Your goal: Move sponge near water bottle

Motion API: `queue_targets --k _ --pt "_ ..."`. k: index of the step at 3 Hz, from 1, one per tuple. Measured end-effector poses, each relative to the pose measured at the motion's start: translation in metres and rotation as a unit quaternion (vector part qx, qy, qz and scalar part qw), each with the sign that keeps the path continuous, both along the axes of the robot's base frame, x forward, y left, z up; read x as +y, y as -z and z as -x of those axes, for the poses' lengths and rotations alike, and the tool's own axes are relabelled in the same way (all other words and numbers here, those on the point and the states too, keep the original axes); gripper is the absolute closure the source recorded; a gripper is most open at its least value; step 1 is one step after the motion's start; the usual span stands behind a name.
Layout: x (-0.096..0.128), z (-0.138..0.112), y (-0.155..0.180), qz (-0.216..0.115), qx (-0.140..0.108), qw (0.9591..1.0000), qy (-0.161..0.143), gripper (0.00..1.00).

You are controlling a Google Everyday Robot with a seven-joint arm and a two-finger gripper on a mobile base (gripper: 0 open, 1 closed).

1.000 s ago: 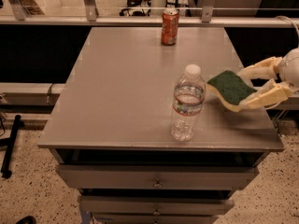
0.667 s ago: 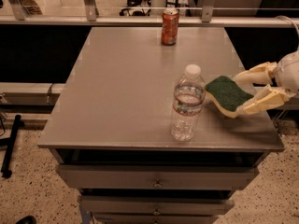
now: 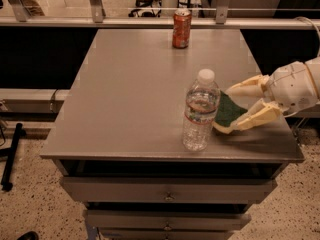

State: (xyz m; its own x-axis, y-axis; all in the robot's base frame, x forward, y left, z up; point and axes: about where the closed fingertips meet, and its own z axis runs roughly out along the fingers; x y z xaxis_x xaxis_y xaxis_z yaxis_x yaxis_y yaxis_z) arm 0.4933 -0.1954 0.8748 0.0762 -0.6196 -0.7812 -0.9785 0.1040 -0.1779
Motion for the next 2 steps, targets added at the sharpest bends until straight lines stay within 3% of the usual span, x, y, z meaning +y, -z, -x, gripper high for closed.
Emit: queue_targets --k 1,2 --pt "0.0102 0.0027 0.0043 -0.007 0.003 0.9999 -0.007 1.0" --pt "0.0169 0.0007 0.0078 -0.008 0.006 0.9999 -0.01 0.87"
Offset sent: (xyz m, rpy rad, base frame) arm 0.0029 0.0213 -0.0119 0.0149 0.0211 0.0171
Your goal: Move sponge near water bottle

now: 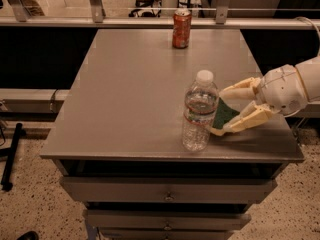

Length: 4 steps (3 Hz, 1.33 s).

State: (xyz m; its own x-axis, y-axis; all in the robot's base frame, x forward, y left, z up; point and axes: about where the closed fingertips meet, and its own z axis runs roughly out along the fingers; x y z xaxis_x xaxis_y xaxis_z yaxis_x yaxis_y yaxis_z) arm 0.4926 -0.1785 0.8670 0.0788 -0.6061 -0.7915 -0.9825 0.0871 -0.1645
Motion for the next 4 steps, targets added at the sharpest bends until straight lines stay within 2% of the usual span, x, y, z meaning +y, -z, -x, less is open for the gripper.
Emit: queue_targets --k 3,4 --pt "0.0031 -0.0034 0.0036 0.005 0.005 1.0 0.001 0.17" --pt "-0.0006 -0.0022 0.003 0.008 0.005 0.9999 0.005 0.0"
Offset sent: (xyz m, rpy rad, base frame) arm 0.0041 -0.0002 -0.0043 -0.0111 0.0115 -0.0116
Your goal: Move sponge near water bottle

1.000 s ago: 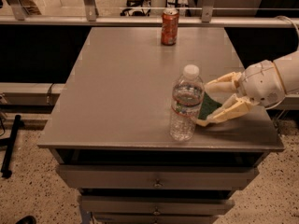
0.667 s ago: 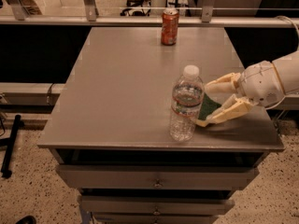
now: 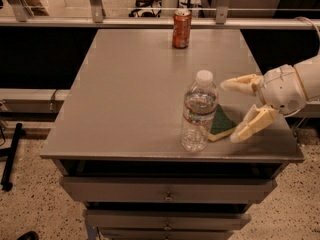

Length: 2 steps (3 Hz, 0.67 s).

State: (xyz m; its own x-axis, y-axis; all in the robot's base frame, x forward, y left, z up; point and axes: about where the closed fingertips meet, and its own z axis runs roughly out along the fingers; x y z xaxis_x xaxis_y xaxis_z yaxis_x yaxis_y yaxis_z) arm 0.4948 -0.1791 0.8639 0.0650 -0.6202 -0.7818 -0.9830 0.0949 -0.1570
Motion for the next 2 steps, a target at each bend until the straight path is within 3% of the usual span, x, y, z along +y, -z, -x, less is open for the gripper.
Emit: queue_targets --k 1,2 --pt "-0.006 0.0 -0.003 0.001 -0.004 1.0 0.008 0.0" --pt "-0.028 -0.001 -0.013 0.007 -0.019 0.999 0.039 0.0"
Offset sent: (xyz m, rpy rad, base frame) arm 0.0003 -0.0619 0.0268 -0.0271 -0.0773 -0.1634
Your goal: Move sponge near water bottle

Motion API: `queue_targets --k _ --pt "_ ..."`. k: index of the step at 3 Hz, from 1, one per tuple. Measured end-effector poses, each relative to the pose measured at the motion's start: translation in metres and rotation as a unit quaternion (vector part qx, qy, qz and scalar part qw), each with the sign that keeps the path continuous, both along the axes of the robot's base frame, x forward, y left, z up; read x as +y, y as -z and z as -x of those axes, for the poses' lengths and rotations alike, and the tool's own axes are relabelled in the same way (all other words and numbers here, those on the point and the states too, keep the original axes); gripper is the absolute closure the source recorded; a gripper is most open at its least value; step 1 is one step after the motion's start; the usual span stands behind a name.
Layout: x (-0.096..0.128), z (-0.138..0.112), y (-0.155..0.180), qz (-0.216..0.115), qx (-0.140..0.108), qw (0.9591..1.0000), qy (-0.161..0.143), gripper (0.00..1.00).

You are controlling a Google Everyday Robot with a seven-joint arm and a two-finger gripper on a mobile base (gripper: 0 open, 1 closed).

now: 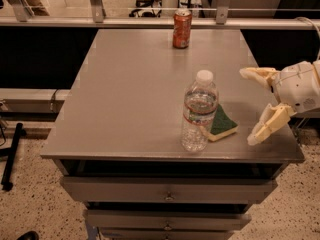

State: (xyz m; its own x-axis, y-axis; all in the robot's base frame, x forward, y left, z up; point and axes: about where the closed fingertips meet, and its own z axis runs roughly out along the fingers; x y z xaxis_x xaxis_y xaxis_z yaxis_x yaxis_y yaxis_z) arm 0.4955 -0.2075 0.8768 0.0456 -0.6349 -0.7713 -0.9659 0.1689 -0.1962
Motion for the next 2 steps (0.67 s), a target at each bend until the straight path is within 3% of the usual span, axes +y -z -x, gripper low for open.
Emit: queue_targets --k 1,2 --pt "-0.0424 -0.0009 -0.03 -0.01 -0.048 0.996 0.075 0.0" --pt "-0.0426 -0.0011 -0.0299 -0.01 -0.048 0.9959 0.076 0.0"
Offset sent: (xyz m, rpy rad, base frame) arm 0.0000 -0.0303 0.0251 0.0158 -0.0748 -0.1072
